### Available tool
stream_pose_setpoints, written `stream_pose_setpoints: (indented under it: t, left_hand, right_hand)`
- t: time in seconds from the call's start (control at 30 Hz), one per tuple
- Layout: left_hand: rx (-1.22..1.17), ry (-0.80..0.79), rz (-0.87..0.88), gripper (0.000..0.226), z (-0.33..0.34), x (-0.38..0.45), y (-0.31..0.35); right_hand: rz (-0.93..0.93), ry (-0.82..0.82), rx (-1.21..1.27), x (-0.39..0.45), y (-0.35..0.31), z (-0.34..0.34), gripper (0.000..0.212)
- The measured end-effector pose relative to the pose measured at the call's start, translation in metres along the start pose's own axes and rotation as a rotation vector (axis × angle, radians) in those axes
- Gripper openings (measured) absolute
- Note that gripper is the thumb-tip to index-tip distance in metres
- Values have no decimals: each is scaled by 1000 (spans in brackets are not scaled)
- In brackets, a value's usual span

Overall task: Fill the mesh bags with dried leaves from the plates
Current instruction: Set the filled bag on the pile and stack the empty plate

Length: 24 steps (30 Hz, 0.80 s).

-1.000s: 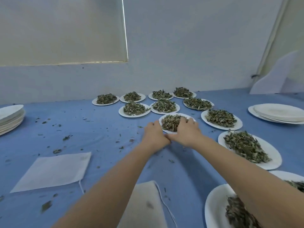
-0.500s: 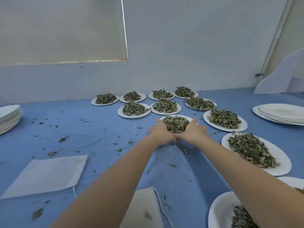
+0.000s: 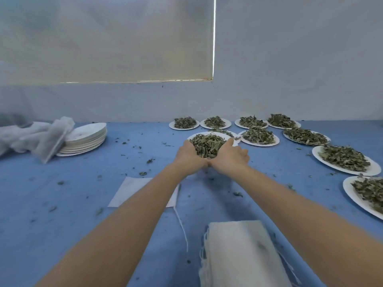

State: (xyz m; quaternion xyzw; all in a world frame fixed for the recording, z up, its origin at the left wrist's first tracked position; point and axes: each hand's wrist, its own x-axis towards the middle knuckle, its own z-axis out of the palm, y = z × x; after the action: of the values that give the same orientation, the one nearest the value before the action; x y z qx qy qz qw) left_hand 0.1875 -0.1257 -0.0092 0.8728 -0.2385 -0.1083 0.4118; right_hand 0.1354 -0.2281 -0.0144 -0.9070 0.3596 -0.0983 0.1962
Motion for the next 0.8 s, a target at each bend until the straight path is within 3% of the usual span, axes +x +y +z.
stream_pose_setpoints:
  t: [0.4,0.5,0.6,0.67,0.8]
  left_hand:
    - [-55,295,-187,71,-155,-26,-138]
    - [-145,310,-183,68,-164,-21,-157]
    - [-146,268,-195,83,-164,-13,-168]
    - [-74,238,-258,88,-161,-6,-178]
    - [189,285,-345,74,-152,-1,-186]
  right_hand:
    - [-331,-133,34,-34,-184,102,114]
    - [-339,-152,21,-30,-202,122,111]
    - [-328,-187,-7,-20,-207,135,113]
    - [-320,-227,-43,-16,-206,141,117]
    - [-331,-235,-105,-14,-201,145,116]
